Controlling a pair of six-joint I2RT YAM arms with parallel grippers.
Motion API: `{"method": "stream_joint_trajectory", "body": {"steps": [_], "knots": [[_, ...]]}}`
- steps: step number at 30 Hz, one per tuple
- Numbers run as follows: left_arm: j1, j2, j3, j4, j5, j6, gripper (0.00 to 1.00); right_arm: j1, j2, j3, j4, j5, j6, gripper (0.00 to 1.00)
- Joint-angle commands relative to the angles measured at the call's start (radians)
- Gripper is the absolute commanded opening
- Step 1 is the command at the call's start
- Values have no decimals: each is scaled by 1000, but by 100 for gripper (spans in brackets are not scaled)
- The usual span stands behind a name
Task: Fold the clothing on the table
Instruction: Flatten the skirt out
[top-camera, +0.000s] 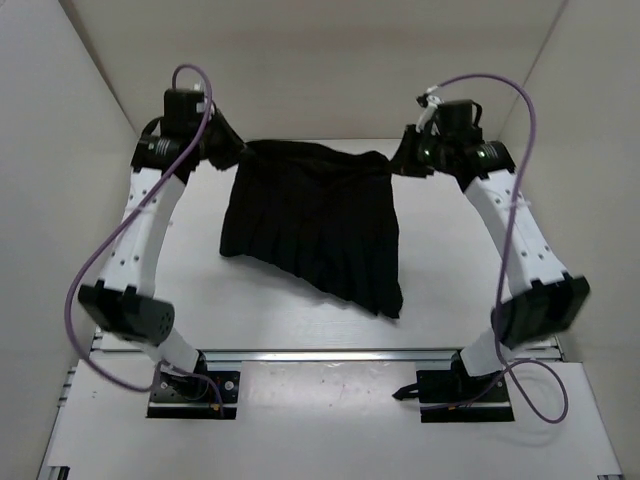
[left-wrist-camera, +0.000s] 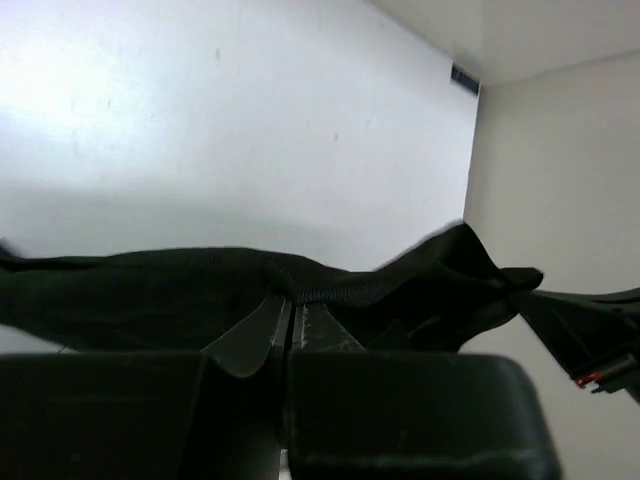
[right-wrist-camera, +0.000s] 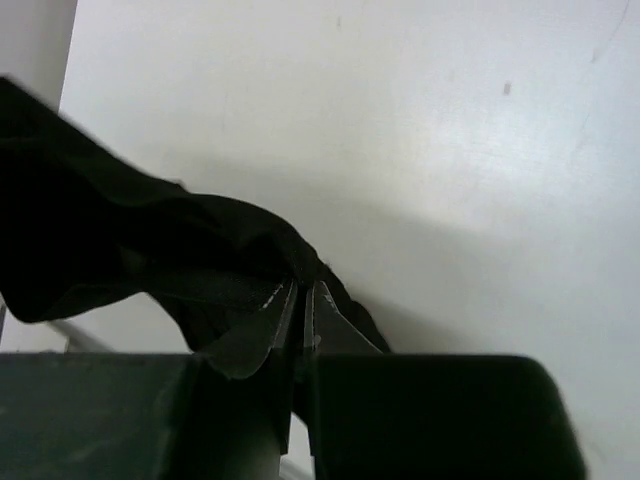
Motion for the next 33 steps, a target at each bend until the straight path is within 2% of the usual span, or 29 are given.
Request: {"method": "stream_joint_trajectory", "body": {"steps": [1, 3, 4, 5, 7, 12, 14, 15, 16, 17, 18, 19, 20, 21, 22, 23, 24, 25, 29, 33], "knots": [[41, 99, 234, 42, 12, -1, 0, 24, 102, 307, 99, 28, -25, 0], [61, 144, 396, 15, -17, -1, 0, 36, 194, 531, 61, 41, -44, 0], [70, 147, 424, 9, -48, 0, 0, 36, 204, 578, 41, 42, -47, 0], [80, 135, 448, 9, -56, 11, 0, 29, 207, 593, 45, 38, -45, 0], [93, 92, 391, 38, -70, 22, 0, 0, 170, 519, 70, -4, -28, 0], [23, -113, -88, 139, -77, 94, 0, -57, -47, -39, 212, -44, -15, 0], [8, -216, -399, 202, -48, 89, 0, -83, -98, -208, 231, -60, -18, 0], [-11, -245, -479, 235, -27, 78, 0, -82, -123, -304, 228, -51, -16, 0], [-15, -291, -626, 252, -15, 71, 1, -76, -155, -401, 217, -45, -18, 0], [-35, -325, -763, 253, 1, 78, 6, -72, -170, -446, 208, -41, -19, 1], [-55, -334, -822, 246, 15, 74, 11, -68, -193, -530, 196, -30, -13, 6], [-72, -351, -930, 234, 16, 80, 22, -68, -230, -619, 195, -24, -1, 14], [-77, -358, -1012, 230, 21, 94, 48, -72, -256, -694, 202, -28, 8, 20], [-86, -361, -1082, 234, 31, 100, 60, -74, -267, -727, 205, -19, 19, 38], [-89, -365, -1104, 233, 45, 109, 67, -91, -279, -773, 205, -10, 24, 50], [-83, -367, -1123, 224, 47, 114, 67, -91, -296, -808, 196, -2, 31, 57], [-84, -371, -1135, 226, 38, 109, 68, -88, -299, -815, 194, 22, 39, 69], [-85, -374, -1126, 211, 16, 112, 69, -86, -309, -834, 171, 28, 44, 71], [-97, -352, -1094, 171, -25, 123, 73, -88, -339, -919, 188, 48, 120, 77], [-153, -307, -1109, 219, -109, 54, 75, -60, -339, -1011, 261, 45, 178, 74]]}}
